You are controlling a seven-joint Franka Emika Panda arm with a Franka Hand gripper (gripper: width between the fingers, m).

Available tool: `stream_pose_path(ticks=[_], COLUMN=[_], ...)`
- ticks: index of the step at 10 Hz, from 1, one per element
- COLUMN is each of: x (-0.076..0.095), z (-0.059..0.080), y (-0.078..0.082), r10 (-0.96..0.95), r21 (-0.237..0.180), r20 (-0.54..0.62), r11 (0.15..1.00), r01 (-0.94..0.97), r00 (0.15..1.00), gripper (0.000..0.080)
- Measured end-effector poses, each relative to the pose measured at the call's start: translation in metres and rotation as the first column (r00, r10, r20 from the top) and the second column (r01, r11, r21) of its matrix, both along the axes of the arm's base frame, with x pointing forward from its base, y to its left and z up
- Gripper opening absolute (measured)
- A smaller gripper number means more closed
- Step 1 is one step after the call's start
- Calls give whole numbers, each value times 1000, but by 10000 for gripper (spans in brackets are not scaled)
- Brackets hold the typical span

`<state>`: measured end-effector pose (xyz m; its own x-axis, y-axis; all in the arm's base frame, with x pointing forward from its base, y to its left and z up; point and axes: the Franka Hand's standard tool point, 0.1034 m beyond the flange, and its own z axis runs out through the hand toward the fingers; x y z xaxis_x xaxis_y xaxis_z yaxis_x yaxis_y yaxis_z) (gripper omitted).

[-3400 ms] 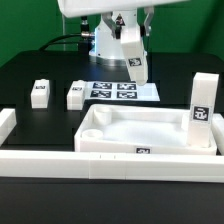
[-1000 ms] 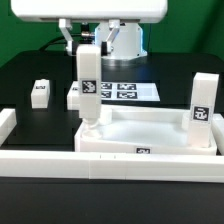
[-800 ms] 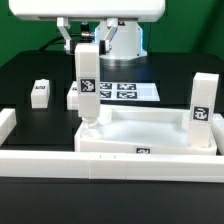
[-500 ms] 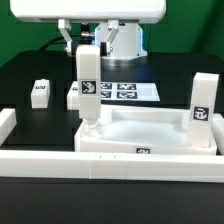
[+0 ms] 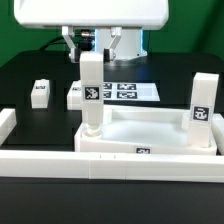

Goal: Assemble desk

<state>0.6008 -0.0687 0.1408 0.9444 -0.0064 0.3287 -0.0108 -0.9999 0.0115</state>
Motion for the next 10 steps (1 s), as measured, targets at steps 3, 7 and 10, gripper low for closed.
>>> stream_pose_path(ticks=[3,7,10], x=[-1,-2,-6], z=[-6,-14,-14], y=[0,-2,-6], r10=[0,-2,-7], r21=[-6,-17,-52], r20=[2,15,90], r11=[1000,1000,999], r01=[0,2,12], r00=[1000,1000,996], gripper=[290,290,290])
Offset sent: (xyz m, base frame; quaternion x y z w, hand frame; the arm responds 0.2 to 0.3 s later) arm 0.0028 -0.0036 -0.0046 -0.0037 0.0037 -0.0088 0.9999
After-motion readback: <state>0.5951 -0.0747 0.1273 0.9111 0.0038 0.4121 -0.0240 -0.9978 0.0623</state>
